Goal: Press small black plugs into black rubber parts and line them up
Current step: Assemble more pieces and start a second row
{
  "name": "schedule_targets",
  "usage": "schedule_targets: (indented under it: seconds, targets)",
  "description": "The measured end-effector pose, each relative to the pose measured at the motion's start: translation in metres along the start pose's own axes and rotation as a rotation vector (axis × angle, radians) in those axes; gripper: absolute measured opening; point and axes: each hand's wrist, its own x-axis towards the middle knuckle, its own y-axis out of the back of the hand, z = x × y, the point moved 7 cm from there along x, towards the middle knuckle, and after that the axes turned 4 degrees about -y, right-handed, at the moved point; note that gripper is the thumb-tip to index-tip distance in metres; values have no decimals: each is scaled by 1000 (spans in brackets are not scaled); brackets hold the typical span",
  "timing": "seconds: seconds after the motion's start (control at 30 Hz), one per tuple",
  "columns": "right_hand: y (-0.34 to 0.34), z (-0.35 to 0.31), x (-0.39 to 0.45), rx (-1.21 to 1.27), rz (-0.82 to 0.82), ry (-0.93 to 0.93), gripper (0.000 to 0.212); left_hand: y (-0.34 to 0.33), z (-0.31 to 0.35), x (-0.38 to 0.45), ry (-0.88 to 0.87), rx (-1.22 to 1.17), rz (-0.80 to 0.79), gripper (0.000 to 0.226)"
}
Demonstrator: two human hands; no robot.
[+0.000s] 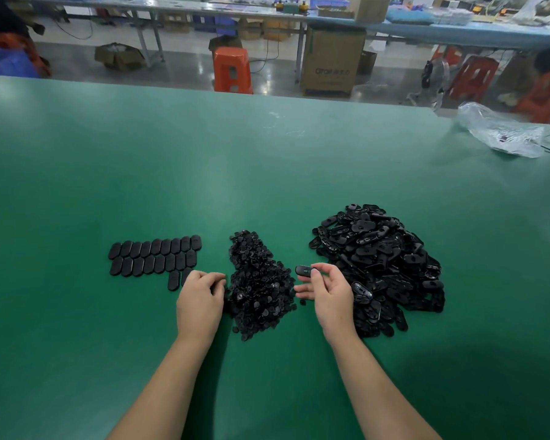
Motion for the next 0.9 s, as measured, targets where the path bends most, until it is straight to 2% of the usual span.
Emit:
schedule_targets:
  seconds: [0.07,0.17,0.27,0.43,0.53,0.7,0.9]
  targets:
    - [0,0,-1,-3,9,2,9,1,2,3,-2,32,-31,8]
    - [0,2,-1,-25,21,8,8,4,9,7,-21,-18,-51,15]
    - [0,3,0,-47,22,12,9,3,19,6,19,-260,-52,16]
    - [2,4,0,-67,30,25,9,-19,41,3,213,-747,-117,11]
    - [1,5,0,-74,30,29,9,-28,49,2,295,-901,-122,8]
    - [1,6,2,-73,29,33,9,-36,57,1,341,-966,-166,12]
    - [1,7,2,-85,25,43,8,-43,62,1,395,-896,-200,11]
